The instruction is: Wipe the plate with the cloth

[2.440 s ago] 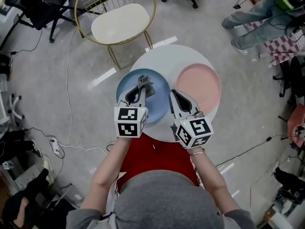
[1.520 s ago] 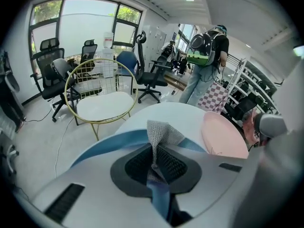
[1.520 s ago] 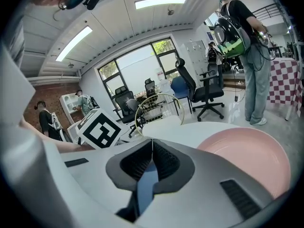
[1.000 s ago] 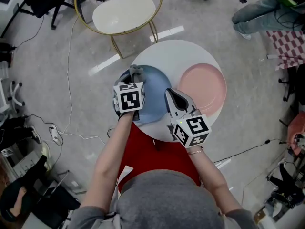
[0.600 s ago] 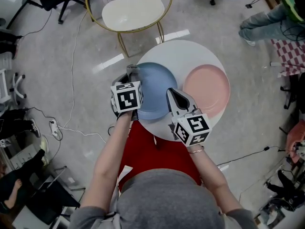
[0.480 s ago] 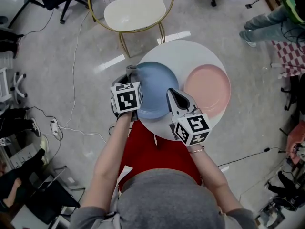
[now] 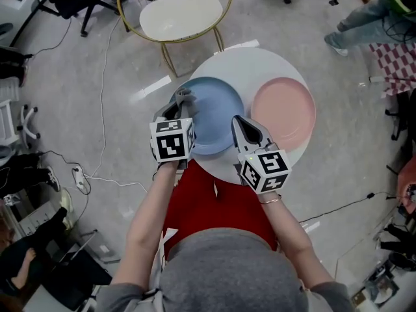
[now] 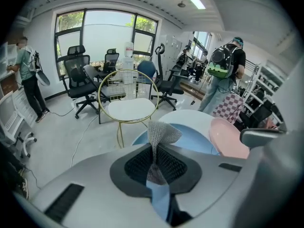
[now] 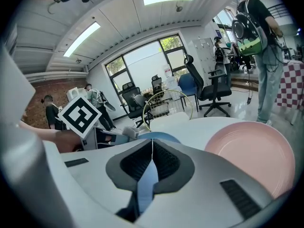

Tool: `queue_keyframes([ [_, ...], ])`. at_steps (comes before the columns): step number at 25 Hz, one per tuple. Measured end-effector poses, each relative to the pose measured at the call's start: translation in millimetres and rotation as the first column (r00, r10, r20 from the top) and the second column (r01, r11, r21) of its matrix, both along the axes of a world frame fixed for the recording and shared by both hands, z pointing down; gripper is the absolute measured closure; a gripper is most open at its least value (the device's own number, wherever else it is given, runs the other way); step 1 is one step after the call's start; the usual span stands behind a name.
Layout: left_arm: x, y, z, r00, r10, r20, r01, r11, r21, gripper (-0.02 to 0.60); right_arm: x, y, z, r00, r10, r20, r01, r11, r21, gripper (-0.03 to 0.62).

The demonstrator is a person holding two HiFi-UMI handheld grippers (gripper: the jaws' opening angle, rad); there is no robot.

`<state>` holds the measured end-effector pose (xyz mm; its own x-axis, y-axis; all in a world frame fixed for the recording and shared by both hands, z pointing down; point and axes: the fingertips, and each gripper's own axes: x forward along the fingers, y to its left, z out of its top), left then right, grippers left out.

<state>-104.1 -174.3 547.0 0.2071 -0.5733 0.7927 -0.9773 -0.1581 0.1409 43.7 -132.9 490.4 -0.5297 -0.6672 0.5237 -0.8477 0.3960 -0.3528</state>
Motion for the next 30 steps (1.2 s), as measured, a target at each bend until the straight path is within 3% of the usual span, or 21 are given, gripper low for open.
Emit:
queue_keyframes([
  [4,34,3,-2,0.992,0.116,-0.055,-0.115,0.993,0.02,0.546,17,10,0,0.998,0.068,-0.011,-0.068,0.998,-0.002,0.565],
  [7,67,6,-1,0.972,0.214,-0.095,-0.211,0.977,0.034,0.548,32,18,0,0.993,0.119,-0.015,-0.119,0.993,-0.002,0.565],
  [13,133,11,5,0.913,0.369,-0.172,-0.37,0.929,0.029,0.548,68,28,0,0.973,0.229,-0.023,-0.229,0.973,-0.005,0.565],
  [16,160,19,15,0.881,0.429,-0.201,-0.438,0.899,-0.004,0.548,83,35,0,0.962,0.272,-0.025,-0.273,0.962,-0.006,0.565],
  [19,176,24,28,0.864,0.456,-0.212,-0.475,0.879,-0.048,0.548,92,39,0,0.955,0.295,-0.026,-0.295,0.955,-0.01,0.565],
  [26,175,24,49,0.883,0.449,-0.136,-0.466,0.873,-0.141,0.546,99,35,-1,0.96,0.278,-0.019,-0.278,0.96,-0.018,0.565],
  [30,145,22,53,0.915,0.391,-0.094,-0.402,0.901,-0.165,0.546,83,26,1,0.976,0.219,-0.012,-0.219,0.975,-0.017,0.565],
])
